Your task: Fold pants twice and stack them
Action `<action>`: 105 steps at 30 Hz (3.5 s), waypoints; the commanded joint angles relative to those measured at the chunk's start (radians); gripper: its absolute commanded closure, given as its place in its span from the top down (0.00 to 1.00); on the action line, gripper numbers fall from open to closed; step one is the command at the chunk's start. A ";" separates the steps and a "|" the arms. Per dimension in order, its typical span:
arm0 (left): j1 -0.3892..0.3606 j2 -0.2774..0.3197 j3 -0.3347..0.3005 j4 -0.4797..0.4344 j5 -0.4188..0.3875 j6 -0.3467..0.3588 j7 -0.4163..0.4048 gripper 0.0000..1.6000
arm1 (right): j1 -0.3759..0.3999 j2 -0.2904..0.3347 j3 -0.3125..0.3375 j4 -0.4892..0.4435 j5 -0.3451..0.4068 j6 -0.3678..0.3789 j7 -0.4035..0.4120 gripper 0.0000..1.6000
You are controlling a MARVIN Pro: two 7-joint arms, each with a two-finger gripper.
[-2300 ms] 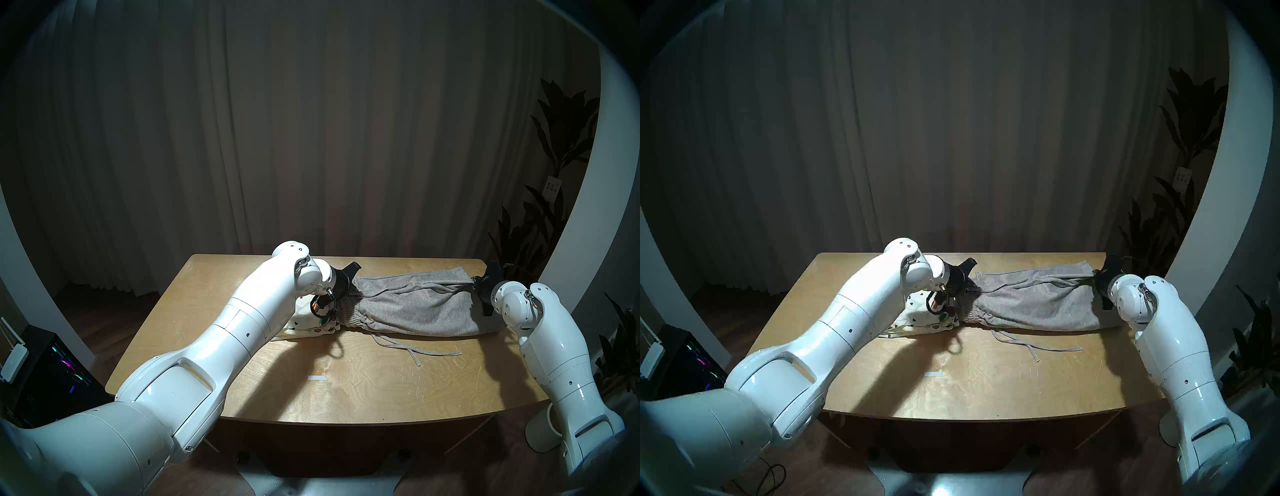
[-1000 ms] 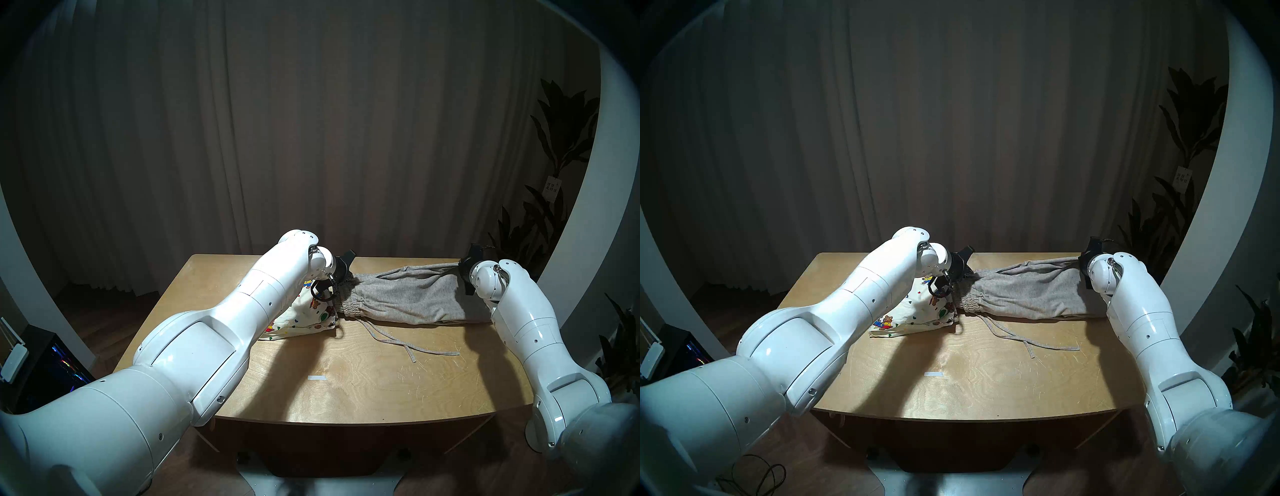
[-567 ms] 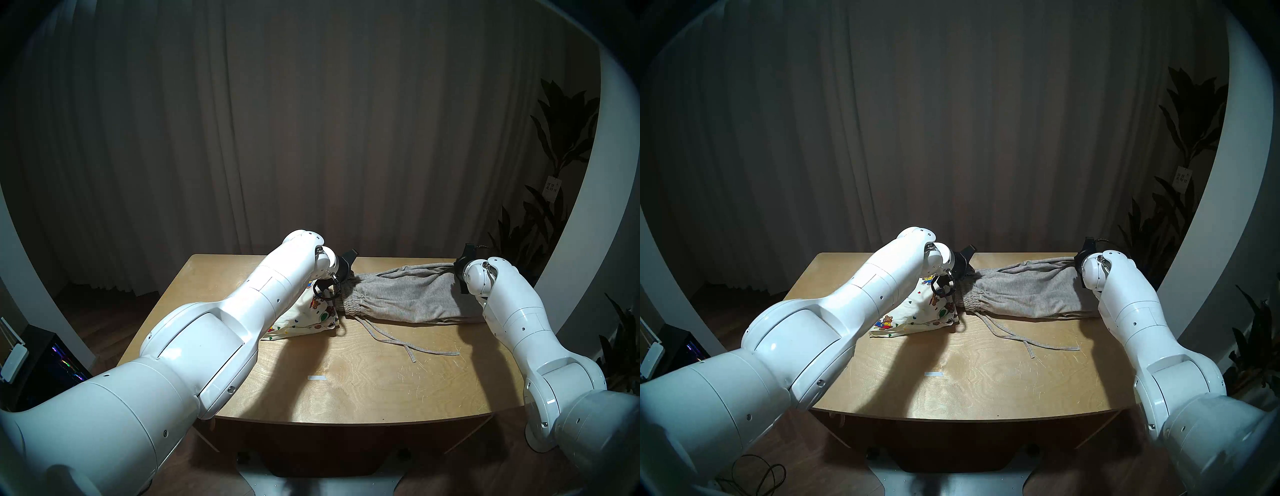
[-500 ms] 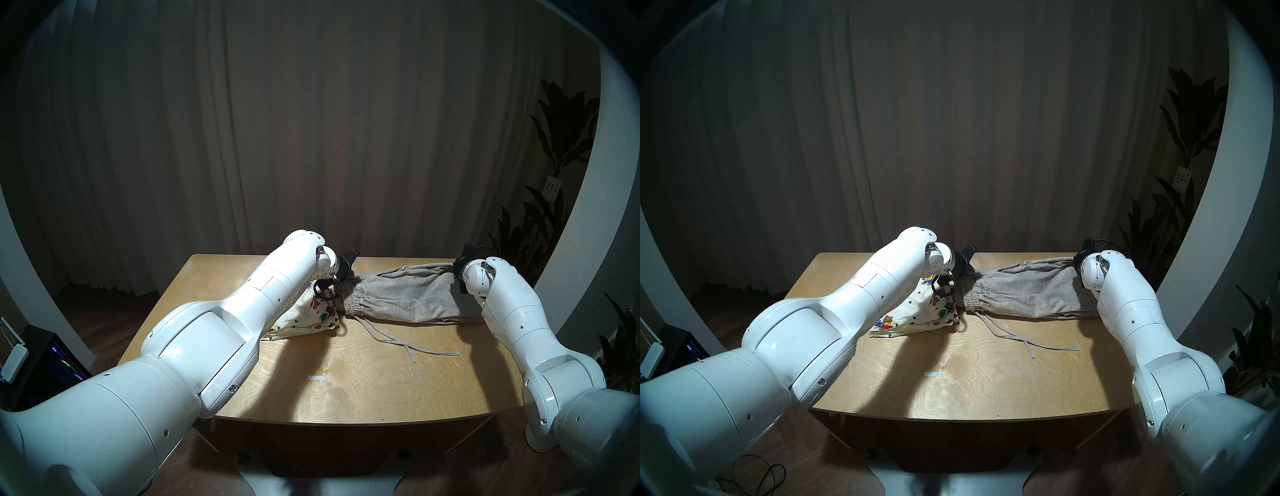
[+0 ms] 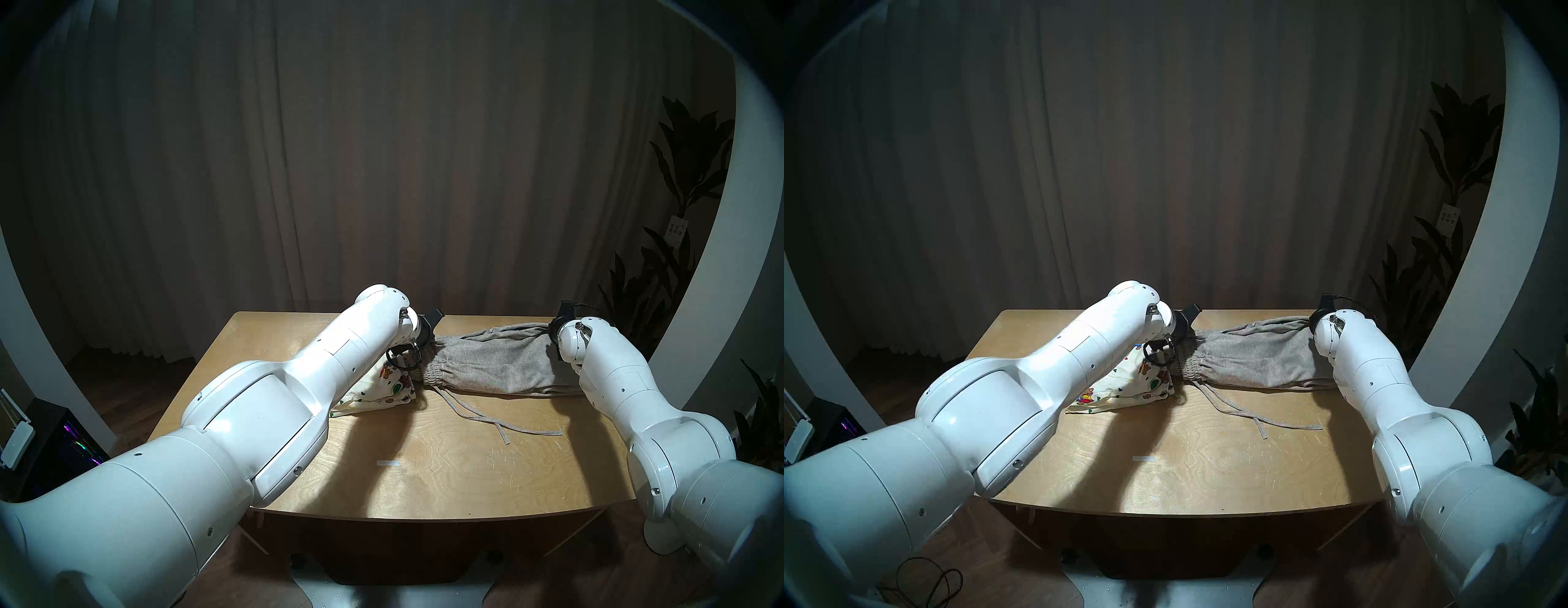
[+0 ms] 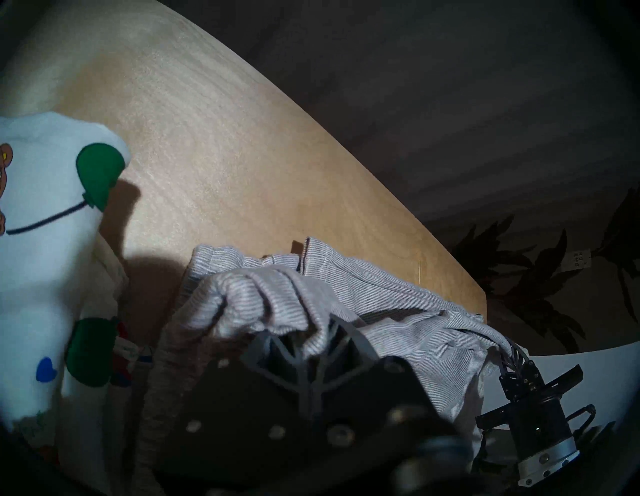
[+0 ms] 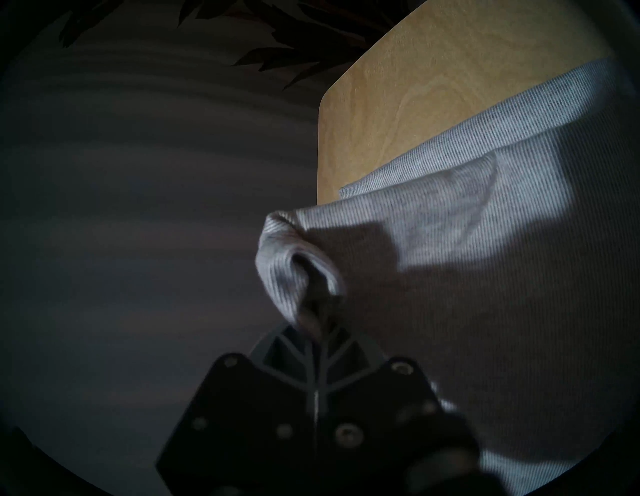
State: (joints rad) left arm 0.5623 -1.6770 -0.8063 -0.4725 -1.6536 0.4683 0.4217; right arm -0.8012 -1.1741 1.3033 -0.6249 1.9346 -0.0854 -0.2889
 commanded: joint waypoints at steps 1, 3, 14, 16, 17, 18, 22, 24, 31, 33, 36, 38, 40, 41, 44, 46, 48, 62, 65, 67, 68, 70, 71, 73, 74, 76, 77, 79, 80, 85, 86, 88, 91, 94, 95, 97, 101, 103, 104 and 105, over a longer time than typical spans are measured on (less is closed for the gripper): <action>-0.056 -0.021 0.014 0.008 0.028 -0.031 -0.046 0.00 | 0.072 -0.023 -0.005 0.054 -0.012 0.001 0.068 0.00; -0.058 -0.023 0.020 0.016 0.034 -0.036 -0.056 0.00 | 0.079 -0.028 -0.006 0.075 -0.012 0.003 0.080 0.26; -0.073 -0.035 0.046 0.053 0.062 -0.062 -0.110 0.00 | 0.128 -0.052 -0.009 0.175 -0.012 0.014 0.155 0.99; -0.075 -0.037 0.053 0.060 0.069 -0.066 -0.120 0.00 | 0.140 -0.056 -0.006 0.190 -0.009 0.018 0.169 0.92; -0.075 -0.037 0.057 0.062 0.073 -0.068 -0.124 0.00 | 0.144 -0.057 -0.005 0.196 -0.009 0.021 0.177 0.91; -0.076 -0.038 0.060 0.064 0.076 -0.069 -0.129 0.00 | 0.149 -0.058 -0.003 0.202 -0.007 0.024 0.183 0.88; -0.076 -0.039 0.098 0.069 0.112 -0.077 -0.144 0.00 | 0.167 -0.066 0.009 0.228 -0.003 0.040 0.214 0.98; -0.072 -0.039 0.121 0.069 0.134 -0.084 -0.157 0.00 | 0.176 -0.069 0.012 0.243 -0.002 0.048 0.237 0.99; -0.029 -0.007 0.279 -0.007 0.301 -0.132 -0.233 0.00 | 0.181 -0.067 0.020 0.269 0.008 0.078 0.303 1.00; -0.029 -0.007 0.279 -0.007 0.301 -0.132 -0.233 0.00 | 0.181 -0.067 0.020 0.269 0.008 0.078 0.303 1.00; -0.001 0.026 0.311 -0.060 0.330 -0.126 -0.290 0.00 | 0.174 -0.063 0.022 0.268 0.010 0.081 0.308 1.00; 0.018 0.046 0.306 -0.082 0.324 -0.135 -0.324 0.00 | 0.170 -0.062 0.024 0.267 0.012 0.081 0.308 1.00; 0.018 0.046 0.306 -0.082 0.324 -0.135 -0.324 0.00 | 0.170 -0.062 0.024 0.267 0.012 0.081 0.308 1.00; 0.026 0.055 0.307 -0.088 0.324 -0.136 -0.316 0.00 | 0.168 -0.061 0.025 0.267 0.013 0.082 0.309 1.00; 0.047 0.109 0.301 -0.120 0.323 -0.152 -0.343 0.00 | 0.165 -0.060 0.028 0.268 0.016 0.086 0.310 1.00; 0.053 0.139 0.288 -0.134 0.322 -0.174 -0.344 0.00 | 0.163 -0.059 0.029 0.269 0.018 0.089 0.313 1.00; 0.043 0.156 0.276 -0.135 0.330 -0.201 -0.326 1.00 | 0.160 -0.060 0.029 0.269 0.020 0.092 0.315 1.00; 0.055 0.283 0.216 -0.356 0.368 -0.411 -0.380 1.00 | 0.140 -0.057 0.031 0.264 0.026 0.120 0.345 1.00; 0.051 0.284 0.218 -0.393 0.381 -0.440 -0.398 1.00 | 0.133 -0.055 0.033 0.263 0.027 0.124 0.349 1.00; 0.055 0.289 0.216 -0.416 0.383 -0.452 -0.404 1.00 | 0.130 -0.055 0.032 0.262 0.026 0.126 0.350 1.00; 0.057 0.291 0.214 -0.427 0.385 -0.462 -0.406 1.00 | 0.127 -0.055 0.032 0.261 0.027 0.128 0.352 1.00; 0.066 0.298 0.217 -0.452 0.392 -0.475 -0.410 1.00 | 0.124 -0.057 0.037 0.259 0.032 0.132 0.352 1.00; 0.073 0.301 0.216 -0.466 0.394 -0.484 -0.411 1.00 | 0.122 -0.057 0.038 0.255 0.033 0.135 0.356 1.00; 0.088 0.306 0.208 -0.495 0.386 -0.496 -0.416 1.00 | 0.119 -0.058 0.040 0.248 0.035 0.144 0.360 1.00; 0.096 0.312 0.210 -0.509 0.389 -0.501 -0.414 1.00 | 0.116 -0.058 0.041 0.244 0.037 0.146 0.363 1.00; 0.116 0.321 0.208 -0.538 0.384 -0.507 -0.410 1.00 | 0.114 -0.059 0.044 0.235 0.040 0.157 0.368 1.00; 0.128 0.329 0.206 -0.560 0.381 -0.509 -0.403 1.00 | 0.113 -0.060 0.046 0.228 0.043 0.165 0.373 1.00; 0.145 0.339 0.210 -0.583 0.384 -0.513 -0.399 1.00 | 0.112 -0.062 0.048 0.217 0.046 0.173 0.378 1.00; 0.157 0.347 0.210 -0.603 0.383 -0.515 -0.395 1.00 | 0.112 -0.062 0.049 0.211 0.048 0.178 0.381 1.00; 0.189 0.374 0.208 -0.666 0.388 -0.528 -0.388 1.00 | 0.115 -0.057 0.060 0.179 0.061 0.200 0.395 1.00; 0.194 0.380 0.206 -0.679 0.389 -0.531 -0.386 1.00 | 0.116 -0.056 0.062 0.173 0.064 0.205 0.398 1.00; 0.201 0.392 0.203 -0.695 0.392 -0.537 -0.383 1.00 | 0.117 -0.055 0.066 0.160 0.070 0.214 0.402 1.00; 0.212 0.415 0.199 -0.714 0.398 -0.546 -0.375 1.00 | 0.115 -0.053 0.071 0.143 0.077 0.228 0.408 1.00; 0.221 0.438 0.194 -0.729 0.406 -0.554 -0.362 1.00 | 0.110 -0.049 0.075 0.128 0.082 0.241 0.411 1.00; 0.222 0.446 0.192 -0.730 0.410 -0.555 -0.357 1.00 | 0.109 -0.048 0.077 0.125 0.084 0.243 0.411 1.00; 0.226 0.463 0.187 -0.739 0.415 -0.561 -0.348 1.00 | 0.104 -0.045 0.080 0.117 0.088 0.250 0.413 1.00; 0.229 0.500 0.173 -0.754 0.425 -0.572 -0.329 1.00 | 0.094 -0.040 0.085 0.103 0.095 0.263 0.413 1.00; 0.230 0.513 0.162 -0.763 0.425 -0.579 -0.322 1.00 | 0.089 -0.040 0.087 0.096 0.098 0.269 0.413 1.00; 0.231 0.520 0.156 -0.768 0.424 -0.582 -0.319 1.00 | 0.086 -0.039 0.088 0.093 0.100 0.272 0.413 1.00; 0.232 0.529 0.147 -0.771 0.420 -0.586 -0.315 1.00 | 0.083 -0.039 0.089 0.091 0.101 0.275 0.412 1.00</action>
State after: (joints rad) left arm 0.8109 -1.2094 -0.6118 -1.1981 -1.2347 -0.0845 0.0959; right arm -0.7150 -1.2208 1.3859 -0.4863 2.0284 0.1678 0.1097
